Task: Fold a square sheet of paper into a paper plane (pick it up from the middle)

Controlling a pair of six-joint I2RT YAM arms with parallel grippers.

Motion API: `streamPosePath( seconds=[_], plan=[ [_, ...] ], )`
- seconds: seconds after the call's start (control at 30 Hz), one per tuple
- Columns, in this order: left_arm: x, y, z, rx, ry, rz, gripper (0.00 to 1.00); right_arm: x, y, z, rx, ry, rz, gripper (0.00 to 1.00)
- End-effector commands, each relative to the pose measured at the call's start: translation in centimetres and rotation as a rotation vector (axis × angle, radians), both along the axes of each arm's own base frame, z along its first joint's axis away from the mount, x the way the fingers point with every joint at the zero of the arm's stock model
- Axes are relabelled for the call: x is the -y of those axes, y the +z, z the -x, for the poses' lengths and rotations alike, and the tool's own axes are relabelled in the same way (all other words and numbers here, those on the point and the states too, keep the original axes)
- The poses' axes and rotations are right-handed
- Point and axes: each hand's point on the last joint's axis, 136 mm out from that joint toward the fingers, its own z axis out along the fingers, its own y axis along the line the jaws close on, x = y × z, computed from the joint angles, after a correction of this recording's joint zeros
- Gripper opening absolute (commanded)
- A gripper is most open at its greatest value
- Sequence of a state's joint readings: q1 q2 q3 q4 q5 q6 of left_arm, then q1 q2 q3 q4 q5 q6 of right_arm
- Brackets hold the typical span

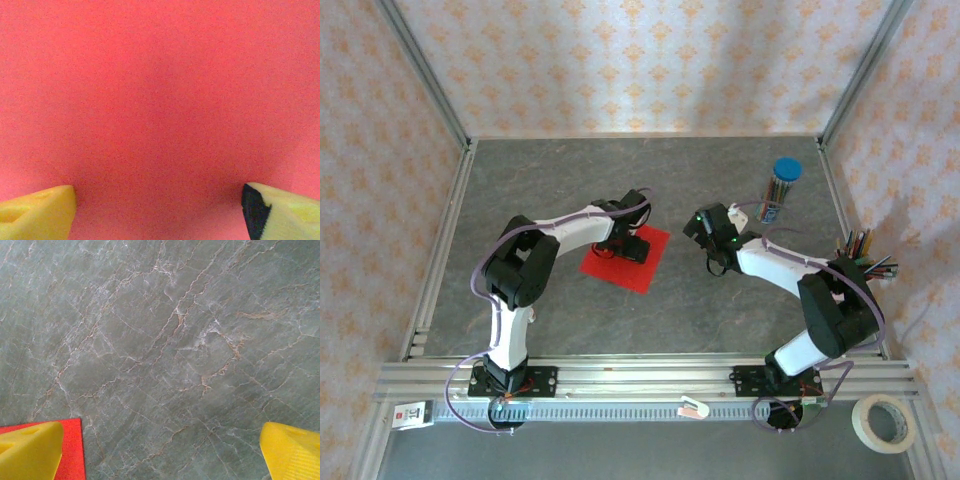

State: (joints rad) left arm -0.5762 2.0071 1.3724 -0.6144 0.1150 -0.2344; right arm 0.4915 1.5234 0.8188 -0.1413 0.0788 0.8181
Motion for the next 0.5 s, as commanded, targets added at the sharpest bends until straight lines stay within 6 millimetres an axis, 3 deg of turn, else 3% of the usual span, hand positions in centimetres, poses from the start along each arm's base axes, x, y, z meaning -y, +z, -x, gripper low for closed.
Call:
streamPosePath(
  seconds=[0.0, 0.23, 0.4, 0.47],
  plan=[
    [-2.6, -2.7, 2.3, -0.086, 0.017, -0.092, 0.80, 0.2, 0.4, -0.5, 0.001, -0.019, 0.007, 1.00],
    [-2.2, -0.8, 1.1, -0.024, 0.036, -0.036, 0.67, 0.1, 0.3, -0.3, 0.000, -0.020, -0.004, 1.00],
    [-1.1, 1.9, -0.2, 0.032, 0.048, 0.077, 0.49, -0.5, 1.2, -0.5, 0.035, -0.006, -0.057, 1.00],
    [-0.2, 3.8, -0.5, 0.056, 0.039, 0.167, 0.42, -1.0, 1.7, -0.5, 0.060, 0.009, -0.099, 0.99]
  ],
)
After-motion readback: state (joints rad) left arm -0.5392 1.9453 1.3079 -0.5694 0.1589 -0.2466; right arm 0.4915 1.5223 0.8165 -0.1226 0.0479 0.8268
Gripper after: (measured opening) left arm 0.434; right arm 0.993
